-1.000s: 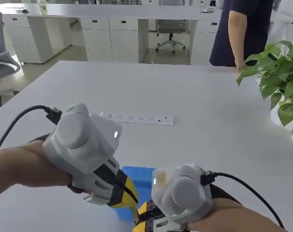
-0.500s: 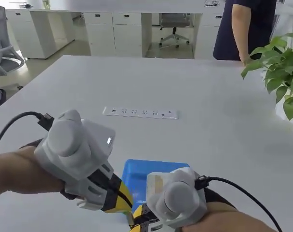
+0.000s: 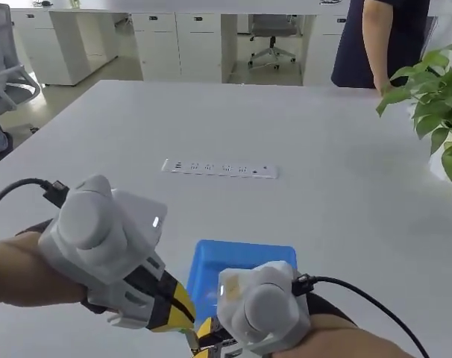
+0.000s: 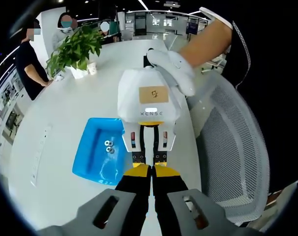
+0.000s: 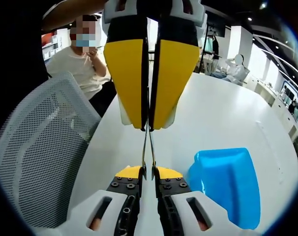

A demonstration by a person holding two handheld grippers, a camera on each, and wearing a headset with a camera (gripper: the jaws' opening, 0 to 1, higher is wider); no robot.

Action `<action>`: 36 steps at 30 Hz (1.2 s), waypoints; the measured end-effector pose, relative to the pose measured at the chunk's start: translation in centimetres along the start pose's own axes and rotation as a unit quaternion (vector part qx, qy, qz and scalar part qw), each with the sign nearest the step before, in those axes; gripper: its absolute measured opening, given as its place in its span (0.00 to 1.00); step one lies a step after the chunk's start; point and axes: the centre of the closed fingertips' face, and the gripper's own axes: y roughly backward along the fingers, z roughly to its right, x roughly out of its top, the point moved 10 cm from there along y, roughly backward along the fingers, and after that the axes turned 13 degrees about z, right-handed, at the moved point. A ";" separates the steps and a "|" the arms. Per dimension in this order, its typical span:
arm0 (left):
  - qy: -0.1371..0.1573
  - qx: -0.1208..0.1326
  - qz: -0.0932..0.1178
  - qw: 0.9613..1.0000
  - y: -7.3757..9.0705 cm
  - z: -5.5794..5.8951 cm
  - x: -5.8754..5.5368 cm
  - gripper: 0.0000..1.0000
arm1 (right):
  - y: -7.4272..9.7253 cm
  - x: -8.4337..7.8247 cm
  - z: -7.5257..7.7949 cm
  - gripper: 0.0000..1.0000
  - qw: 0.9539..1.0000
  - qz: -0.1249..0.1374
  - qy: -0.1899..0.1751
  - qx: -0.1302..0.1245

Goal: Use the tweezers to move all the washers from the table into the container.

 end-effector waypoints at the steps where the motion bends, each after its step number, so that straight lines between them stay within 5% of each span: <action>1: 0.000 0.000 -0.001 1.000 0.0 0.1 -0.1 0.04 | -0.1 0.0 -0.1 0.12 1.000 0.000 0.000 0.000; 36: 0.012 0.002 -0.020 1.000 -0.6 1.9 -2.3 0.04 | -2.5 -1.0 -1.7 0.13 1.000 0.000 -0.012 0.027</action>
